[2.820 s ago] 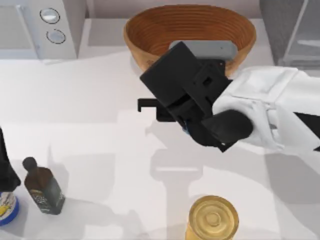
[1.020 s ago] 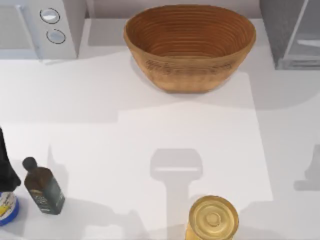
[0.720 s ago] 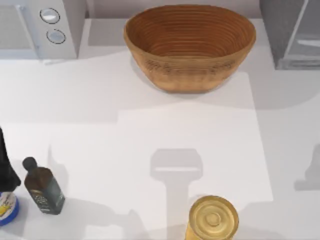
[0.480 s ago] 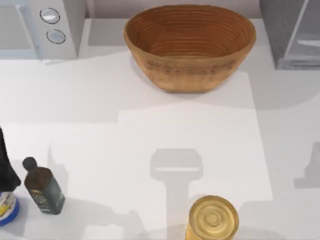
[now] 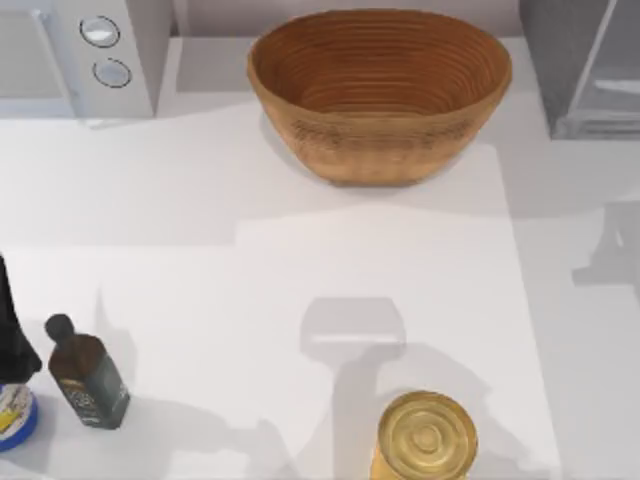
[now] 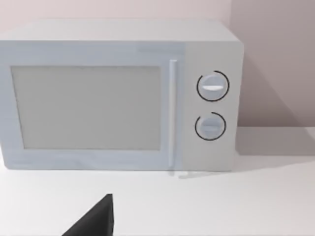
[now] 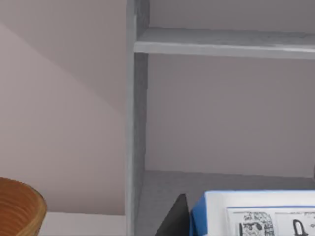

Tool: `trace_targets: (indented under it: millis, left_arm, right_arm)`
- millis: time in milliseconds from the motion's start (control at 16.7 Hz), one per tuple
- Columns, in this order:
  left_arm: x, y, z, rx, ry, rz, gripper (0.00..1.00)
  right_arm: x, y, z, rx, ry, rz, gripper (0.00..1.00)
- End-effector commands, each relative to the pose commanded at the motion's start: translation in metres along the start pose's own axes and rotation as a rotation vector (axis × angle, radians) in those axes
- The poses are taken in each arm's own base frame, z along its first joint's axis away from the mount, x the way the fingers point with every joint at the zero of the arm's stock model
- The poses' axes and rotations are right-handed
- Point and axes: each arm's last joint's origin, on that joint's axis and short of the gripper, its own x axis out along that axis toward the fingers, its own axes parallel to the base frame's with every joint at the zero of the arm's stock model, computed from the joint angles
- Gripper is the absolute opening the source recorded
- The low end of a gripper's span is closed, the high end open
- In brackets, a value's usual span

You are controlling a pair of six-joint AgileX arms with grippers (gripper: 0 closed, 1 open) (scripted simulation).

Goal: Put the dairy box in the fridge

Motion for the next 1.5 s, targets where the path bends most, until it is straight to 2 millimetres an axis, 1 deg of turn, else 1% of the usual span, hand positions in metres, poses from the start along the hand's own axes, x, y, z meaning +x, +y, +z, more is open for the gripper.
trace_targets:
  millis: [120,180,300,360,480,600,660,840,960,1020,1140,1380,1500]
  left_arm:
    - [0.0,0.0,0.0,0.0,0.0,0.0,1.0]
    - [0.0,0.0,0.0,0.0,0.0,0.0,1.0]
    - [0.0,0.0,0.0,0.0,0.0,0.0,1.0]
    - [0.0,0.0,0.0,0.0,0.0,0.0,1.0]
    - [0.0,0.0,0.0,0.0,0.0,0.0,1.0]
    - [0.0,0.0,0.0,0.0,0.0,0.0,1.0]
    - [0.0,0.0,0.0,0.0,0.0,0.0,1.0]
    - [0.0,0.0,0.0,0.0,0.0,0.0,1.0]
    - [0.0,0.0,0.0,0.0,0.0,0.0,1.0]
    - [0.0,0.0,0.0,0.0,0.0,0.0,1.0]
    - [0.0,0.0,0.0,0.0,0.0,0.0,1.0]
    - [0.0,0.0,0.0,0.0,0.0,0.0,1.0]
    - [0.0,0.0,0.0,0.0,0.0,0.0,1.0]
  right_arm:
    - [0.036,-0.007,0.011,-0.002,-0.017,0.009,0.0]
    - [0.057,-0.012,0.012,-0.002,-0.02,0.013,0.0]
    - [0.099,-0.022,0.004,0.002,-0.014,0.022,0.0]
    - [0.119,-0.028,-0.006,0.006,-0.006,0.025,0.0]
    - [0.156,-0.041,-0.034,0.015,0.018,0.029,0.0]
    - [0.184,-0.054,-0.069,0.023,0.045,0.027,0.0]
    - [0.195,-0.06,-0.087,0.028,0.058,0.023,0.0]
    - [0.214,-0.077,-0.133,0.039,0.085,0.005,0.0]
    - [0.219,-0.086,-0.154,0.042,0.094,-0.008,0.0]
    - [0.22,-0.089,-0.161,0.043,0.096,-0.014,0.0]
    - [0.221,-0.092,-0.166,0.042,0.097,-0.02,0.0]
    - [0.22,-0.09,-0.167,0.046,0.104,-0.015,0.0]
    - [0.223,-0.09,-0.168,0.044,0.107,-0.014,0.0]
